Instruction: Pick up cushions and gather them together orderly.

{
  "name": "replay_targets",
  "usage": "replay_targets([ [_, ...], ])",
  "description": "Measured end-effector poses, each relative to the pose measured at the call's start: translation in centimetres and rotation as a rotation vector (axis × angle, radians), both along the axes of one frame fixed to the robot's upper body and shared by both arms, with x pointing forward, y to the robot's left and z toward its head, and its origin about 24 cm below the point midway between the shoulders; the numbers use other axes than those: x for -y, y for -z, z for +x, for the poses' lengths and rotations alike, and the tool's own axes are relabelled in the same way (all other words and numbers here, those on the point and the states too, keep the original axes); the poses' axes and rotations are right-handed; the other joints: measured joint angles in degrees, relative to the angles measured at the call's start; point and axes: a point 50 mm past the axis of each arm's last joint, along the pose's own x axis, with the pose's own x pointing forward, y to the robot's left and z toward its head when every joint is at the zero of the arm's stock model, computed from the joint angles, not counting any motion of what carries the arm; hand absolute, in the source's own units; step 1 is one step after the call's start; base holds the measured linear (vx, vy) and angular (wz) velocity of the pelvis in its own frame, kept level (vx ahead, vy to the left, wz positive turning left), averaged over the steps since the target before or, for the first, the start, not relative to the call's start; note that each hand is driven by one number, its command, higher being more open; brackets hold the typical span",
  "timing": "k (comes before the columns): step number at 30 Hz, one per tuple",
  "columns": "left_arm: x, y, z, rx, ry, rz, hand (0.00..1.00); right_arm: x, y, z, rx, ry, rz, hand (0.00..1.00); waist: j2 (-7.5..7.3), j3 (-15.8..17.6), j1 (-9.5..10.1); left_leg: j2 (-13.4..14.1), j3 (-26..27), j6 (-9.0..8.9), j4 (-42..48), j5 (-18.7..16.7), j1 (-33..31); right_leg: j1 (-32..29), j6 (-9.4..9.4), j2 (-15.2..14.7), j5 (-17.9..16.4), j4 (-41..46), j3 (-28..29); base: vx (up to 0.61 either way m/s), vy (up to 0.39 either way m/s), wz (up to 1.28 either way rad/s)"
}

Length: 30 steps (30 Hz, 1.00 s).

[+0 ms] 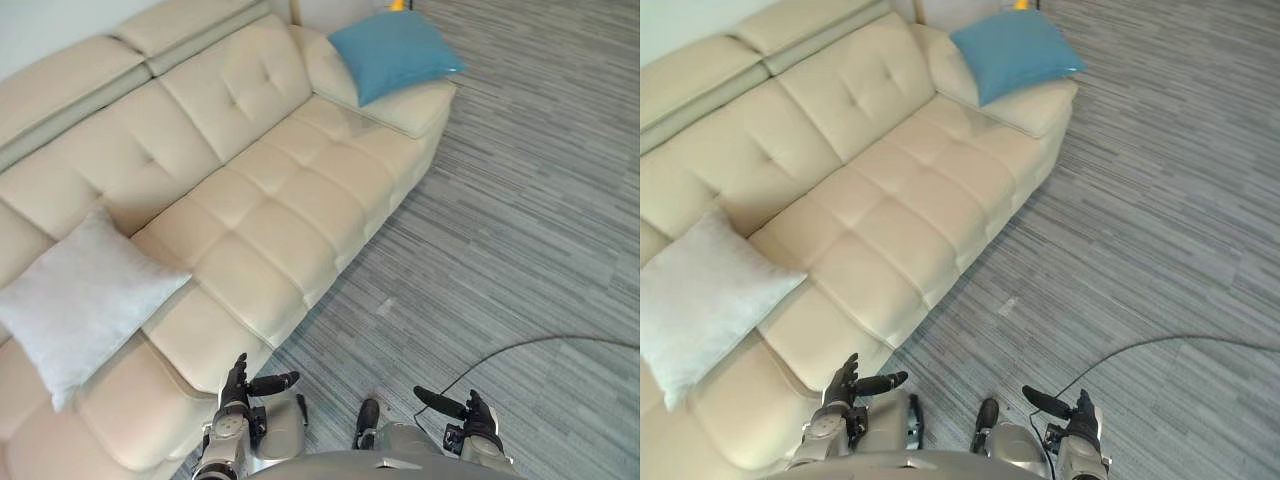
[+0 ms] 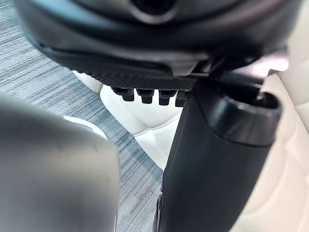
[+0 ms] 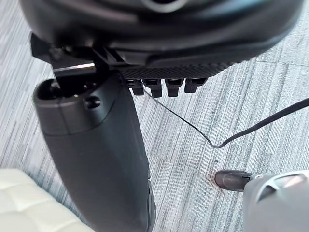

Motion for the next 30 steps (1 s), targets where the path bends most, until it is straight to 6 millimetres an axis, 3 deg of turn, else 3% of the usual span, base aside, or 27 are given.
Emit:
replay_targets([
  [3,0.4,-0.1,0.2,0.008,0.014,-0.002,1.00,0.2,-0.1,0.1,0.004,0.023,-0.007,1.00,0.44,0.3,0.57,-6.0,-4.2,-1.36,-22.9,2.6,-0.3,0.4,0.13,0.5,-0.5,-0.6,4.2,0.19,0.057,-0.83],
  [5,0.6,0.0,0.1,0.006,0.016,-0.007,1.00,0.2,0.0,-0.2,-0.002,0.033,-0.007,1.00,1.63,-0.4,1.80,-6.2,-6.3,-1.61,-33.5,6.3,-0.9,0.6,0.76,2.6,-1.3,-1.2,8.3,0.36,0.121,-1.11],
  [6,0.5,0.0,0.1,0.004,0.013,-0.007,1.00,0.0,0.1,-0.4,-0.008,0.034,-0.003,1.00,2.13,-0.7,2.13,-5.9,-7.2,-0.96,-33.1,8.3,-1.0,1.0,1.11,3.2,-2.1,-1.0,9.8,0.34,0.101,-0.99],
  [7,0.3,0.0,0.0,0.001,0.008,-0.002,1.00,-0.3,0.2,-0.6,-0.012,0.036,0.007,1.00,1.77,-1.1,2.50,-6.2,-7.3,0.42,-31.4,9.6,-0.8,1.0,1.77,2.9,-4.0,0.6,12.0,0.32,0.083,-0.88],
  [9,0.0,0.1,-0.3,-0.006,0.006,0.005,1.00,-0.8,0.3,-1.4,-0.016,0.043,0.016,1.00,0.53,-2.5,2.75,-6.6,-4.4,1.49,-27.7,10.0,-0.1,-1.7,4.23,0.9,-10.5,9.9,15.0,0.42,0.116,-0.83],
  [10,-0.1,0.1,-0.4,-0.007,0.006,0.007,1.00,-0.9,0.4,-1.5,-0.019,0.043,0.018,1.00,0.31,-2.6,2.78,-6.7,-3.7,1.74,-27.3,10.1,0.2,-2.1,4.73,0.4,-11.6,11.5,15.3,0.51,0.161,-0.93],
  [11,-0.1,0.2,-0.6,-0.020,0.010,0.010,1.00,-1.3,0.6,-1.9,-0.035,0.045,0.032,1.00,-1.35,-3.5,2.74,-8.0,0.2,3.30,-25.2,7.0,2.3,-6.7,9.00,-3.1,-16.1,25.2,15.5,0.43,0.135,-0.72],
  [12,-0.2,0.2,-0.7,-0.026,0.010,0.012,1.00,-1.4,0.6,-1.8,-0.029,0.044,0.036,1.00,-1.53,-3.6,2.70,-8.2,1.2,3.64,-25.1,6.1,3.3,-8.6,10.08,-4.2,-16.1,30.2,14.7,0.52,0.158,-0.99],
  [13,-0.3,0.4,-0.9,-0.041,0.012,0.016,1.00,-1.4,0.3,-0.9,-0.003,0.039,0.034,1.00,-1.52,-3.4,1.99,-8.3,3.2,4.66,-23.8,3.7,6.5,-12.8,11.93,-8.3,-13.9,43.0,9.6,0.35,0.095,-0.54],
  [15,-0.4,0.5,-1.2,-0.060,0.030,0.024,1.00,-1.5,0.2,-0.5,0.007,0.030,0.035,1.00,-1.52,-3.3,1.15,-8.4,3.5,4.99,-22.9,1.2,9.8,-13.6,9.53,-13.1,-14.4,51.0,2.4,0.49,0.046,-0.34],
  [16,-0.2,0.5,-1.1,-0.062,0.038,0.033,1.00,-1.4,-0.1,0.5,0.026,-0.006,0.022,1.00,-0.60,-2.7,0.50,-6.4,3.9,3.99,-24.1,-0.9,15.1,-15.2,6.24,-15.6,-16.8,52.5,-4.8,0.74,-0.070,-0.28],
  [19,-0.4,0.6,-1.4,-0.071,0.030,0.039,1.00,-1.5,-0.6,2.1,0.058,-0.052,0.007,1.00,-0.27,-1.6,0.04,-2.5,5.5,3.83,-27.9,-0.9,20.8,-20.3,6.17,-13.8,-16.4,41.6,-8.2,0.62,-0.198,-0.34],
  [20,-0.7,0.6,-1.4,-0.074,0.029,0.048,1.00,-1.8,-0.6,2.4,0.062,-0.075,0.005,1.00,-1.12,-1.0,-0.14,-1.9,5.8,1.90,-28.2,-1.1,22.6,-21.4,6.47,-12.7,-11.6,30.7,-8.0,0.53,-0.280,-0.19],
  [21,-1.0,0.5,-1.5,-0.075,0.030,0.056,1.00,-1.8,-0.6,2.2,0.058,-0.079,0.005,1.00,-2.65,-1.1,-0.22,-2.6,5.9,0.42,-28.1,-1.6,23.3,-21.2,4.18,-12.6,-5.4,25.9,-7.9,0.31,-0.182,-0.12],
  [22,-0.6,0.6,-1.1,-0.075,0.032,0.048,1.00,-1.3,-0.7,2.3,0.056,-0.082,-0.007,1.00,-1.35,-0.1,-0.27,-1.1,5.6,-1.10,-27.6,-2.5,24.3,-20.2,-0.36,-11.1,-4.2,26.2,-8.3,0.49,-0.302,-0.27],
  [23,-0.2,0.5,-0.8,-0.068,0.041,0.035,1.00,-1.3,-0.9,3.0,0.069,-0.087,-0.012,1.00,-0.31,0.5,0.06,0.1,4.8,-1.70,-27.3,-3.1,23.8,-19.9,-0.77,-9.4,-4.3,25.6,-7.8,0.49,-0.311,-0.40],
  [24,0.7,0.4,-0.2,-0.050,0.058,0.018,1.00,-0.8,-1.3,3.7,0.095,-0.077,-0.027,1.00,-0.44,1.7,-0.79,-1.2,3.3,-2.11,-28.8,-3.3,23.1,-19.7,-1.34,-8.8,-5.0,25.5,-7.1,0.79,-0.635,0.03],
  [25,1.0,0.2,0.5,-0.024,0.072,0.013,1.00,0.0,-0.6,1.4,0.035,-0.028,-0.031,1.00,0.97,2.1,-1.47,2.4,-1.1,-1.47,-5.1,2.8,13.0,-11.0,0.39,-5.4,-10.9,21.5,-9.8,0.45,-0.433,0.30],
  [27,0.8,0.1,0.6,-0.019,0.064,0.011,1.00,0.2,-0.5,1.0,0.024,-0.025,-0.039,1.00,1.98,2.7,-1.16,6.2,-1.0,-1.35,8.5,1.7,7.0,-5.9,0.07,-3.1,-10.9,17.9,-11.2,0.32,-0.252,0.32],
  [30,1.0,-0.3,1.2,0.013,0.067,0.011,1.00,0.2,-0.4,0.9,0.022,-0.012,-0.042,1.00,1.95,2.3,-0.04,5.2,2.8,-1.24,7.1,-0.7,1.7,-2.1,0.18,-3.1,-10.7,14.9,-11.5,0.31,-0.011,0.02],
])
